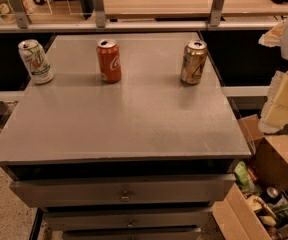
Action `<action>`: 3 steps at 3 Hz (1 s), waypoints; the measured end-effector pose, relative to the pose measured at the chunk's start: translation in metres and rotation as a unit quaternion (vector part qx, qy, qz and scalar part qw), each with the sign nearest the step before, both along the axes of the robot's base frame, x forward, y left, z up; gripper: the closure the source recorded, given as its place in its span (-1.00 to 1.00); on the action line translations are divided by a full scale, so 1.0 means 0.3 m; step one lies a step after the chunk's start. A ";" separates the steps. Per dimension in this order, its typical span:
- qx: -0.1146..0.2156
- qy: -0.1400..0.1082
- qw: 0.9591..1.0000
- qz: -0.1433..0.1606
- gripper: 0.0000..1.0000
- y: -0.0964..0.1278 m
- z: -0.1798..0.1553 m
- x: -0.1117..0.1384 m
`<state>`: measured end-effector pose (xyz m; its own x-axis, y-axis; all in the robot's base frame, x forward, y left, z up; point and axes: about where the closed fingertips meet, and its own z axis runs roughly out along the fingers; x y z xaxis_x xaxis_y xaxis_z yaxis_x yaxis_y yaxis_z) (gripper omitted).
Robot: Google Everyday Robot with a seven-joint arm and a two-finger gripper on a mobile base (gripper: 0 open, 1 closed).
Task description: Move coke can near orange can
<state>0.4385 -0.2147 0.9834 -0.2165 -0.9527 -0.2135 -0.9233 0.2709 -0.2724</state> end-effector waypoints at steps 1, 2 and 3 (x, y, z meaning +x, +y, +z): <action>0.000 0.000 1.000 0.000 -1.00 0.000 0.000 0.000; 0.003 -0.006 1.000 -0.003 -1.00 0.040 0.005 0.076; 0.017 -0.019 1.000 -0.013 -1.00 0.124 -0.004 0.219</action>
Offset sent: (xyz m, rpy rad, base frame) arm 0.0576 0.0282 -0.0011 0.0159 -0.0123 -0.0159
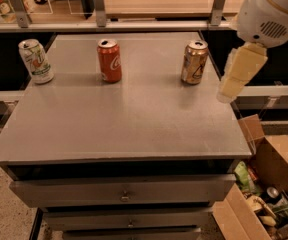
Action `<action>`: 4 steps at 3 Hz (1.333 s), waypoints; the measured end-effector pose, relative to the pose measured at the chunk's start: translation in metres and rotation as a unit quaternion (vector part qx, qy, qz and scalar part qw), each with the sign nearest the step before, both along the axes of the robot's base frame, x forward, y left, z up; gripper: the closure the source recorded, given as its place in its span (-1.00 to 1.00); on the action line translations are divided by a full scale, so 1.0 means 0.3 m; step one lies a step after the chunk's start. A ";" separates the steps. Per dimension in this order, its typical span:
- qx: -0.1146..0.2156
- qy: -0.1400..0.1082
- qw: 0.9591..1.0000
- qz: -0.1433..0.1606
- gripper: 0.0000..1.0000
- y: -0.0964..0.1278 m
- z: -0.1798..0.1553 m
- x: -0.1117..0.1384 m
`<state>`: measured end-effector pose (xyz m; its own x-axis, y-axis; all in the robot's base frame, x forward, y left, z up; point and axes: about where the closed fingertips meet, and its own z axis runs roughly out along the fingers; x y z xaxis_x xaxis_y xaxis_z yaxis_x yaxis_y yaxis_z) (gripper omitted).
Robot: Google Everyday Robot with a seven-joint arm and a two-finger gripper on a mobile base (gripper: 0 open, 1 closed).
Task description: Move coke can near orange can
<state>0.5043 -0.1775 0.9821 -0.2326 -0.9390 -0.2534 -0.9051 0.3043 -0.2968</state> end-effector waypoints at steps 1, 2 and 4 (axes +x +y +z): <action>0.035 -0.008 0.999 -0.004 -1.00 0.100 -0.023 0.128; 0.081 -0.022 0.996 0.007 -1.00 0.224 -0.034 0.243; 0.146 -0.058 0.987 0.039 -1.00 0.450 -0.002 0.402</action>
Offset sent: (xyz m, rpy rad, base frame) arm 0.1165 0.1120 -0.0120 0.2829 -0.0783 0.0431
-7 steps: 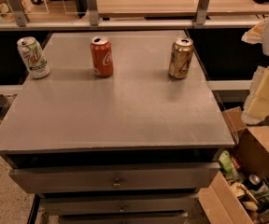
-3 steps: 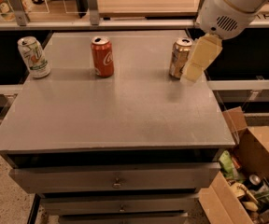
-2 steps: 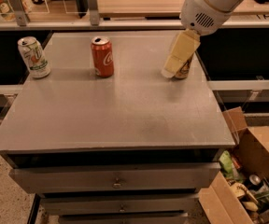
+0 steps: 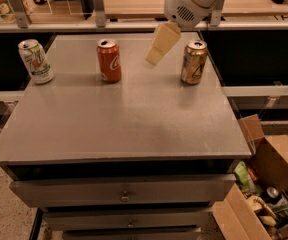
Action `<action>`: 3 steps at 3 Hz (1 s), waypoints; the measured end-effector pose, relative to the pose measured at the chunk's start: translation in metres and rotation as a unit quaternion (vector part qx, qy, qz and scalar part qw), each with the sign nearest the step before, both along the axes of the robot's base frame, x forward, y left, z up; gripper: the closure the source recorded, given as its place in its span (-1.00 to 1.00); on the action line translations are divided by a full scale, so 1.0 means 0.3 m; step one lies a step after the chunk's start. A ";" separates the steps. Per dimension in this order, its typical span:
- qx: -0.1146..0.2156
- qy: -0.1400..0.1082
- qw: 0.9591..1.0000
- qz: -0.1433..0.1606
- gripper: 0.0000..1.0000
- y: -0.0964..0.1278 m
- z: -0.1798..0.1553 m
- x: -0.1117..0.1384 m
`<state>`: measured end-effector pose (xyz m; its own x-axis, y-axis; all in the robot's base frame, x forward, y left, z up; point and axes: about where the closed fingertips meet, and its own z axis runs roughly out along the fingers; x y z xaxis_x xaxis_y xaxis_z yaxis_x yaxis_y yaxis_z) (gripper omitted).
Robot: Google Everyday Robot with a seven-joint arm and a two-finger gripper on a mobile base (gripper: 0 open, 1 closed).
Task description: Move coke can near orange can
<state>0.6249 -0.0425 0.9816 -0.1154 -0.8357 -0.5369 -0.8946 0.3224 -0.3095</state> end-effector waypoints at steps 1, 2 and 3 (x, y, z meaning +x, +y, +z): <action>0.000 0.000 1.000 0.000 -1.00 0.002 -0.001 0.000; -0.002 0.000 1.000 0.011 -1.00 0.055 -0.033 0.023; -0.004 -0.006 1.000 0.029 -1.00 0.124 -0.063 0.045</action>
Offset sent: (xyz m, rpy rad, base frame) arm 0.0170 0.0340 -0.0221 -0.0089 0.0001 0.0450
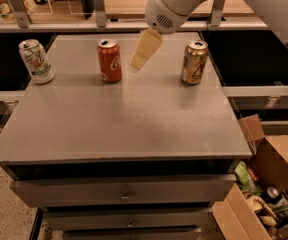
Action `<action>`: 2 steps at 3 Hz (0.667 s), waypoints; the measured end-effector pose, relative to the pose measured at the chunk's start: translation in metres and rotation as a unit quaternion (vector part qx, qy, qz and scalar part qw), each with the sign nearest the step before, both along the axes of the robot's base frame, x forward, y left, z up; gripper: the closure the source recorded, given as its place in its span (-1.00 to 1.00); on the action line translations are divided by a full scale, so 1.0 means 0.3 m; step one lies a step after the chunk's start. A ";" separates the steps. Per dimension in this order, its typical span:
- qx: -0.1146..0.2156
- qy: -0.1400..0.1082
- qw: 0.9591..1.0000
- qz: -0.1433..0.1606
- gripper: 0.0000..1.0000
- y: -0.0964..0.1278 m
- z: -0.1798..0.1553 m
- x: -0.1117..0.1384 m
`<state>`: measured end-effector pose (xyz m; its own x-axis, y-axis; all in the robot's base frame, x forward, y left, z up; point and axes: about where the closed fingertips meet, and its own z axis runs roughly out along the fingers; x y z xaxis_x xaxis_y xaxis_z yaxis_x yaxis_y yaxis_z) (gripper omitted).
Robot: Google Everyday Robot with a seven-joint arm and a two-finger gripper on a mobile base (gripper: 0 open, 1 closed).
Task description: Move coke can near orange can
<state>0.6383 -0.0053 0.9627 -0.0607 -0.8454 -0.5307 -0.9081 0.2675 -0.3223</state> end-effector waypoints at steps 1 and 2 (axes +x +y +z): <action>0.004 -0.001 1.000 0.015 -1.00 0.063 -0.030 0.015; 0.013 0.000 1.000 0.019 -1.00 0.102 -0.070 0.033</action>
Offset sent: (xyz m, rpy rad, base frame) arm 0.0186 0.0429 -0.0357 0.0548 -0.0031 0.0362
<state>0.6480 0.0253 0.9417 -0.0292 -0.8335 -0.5517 -0.9174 0.2415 -0.3163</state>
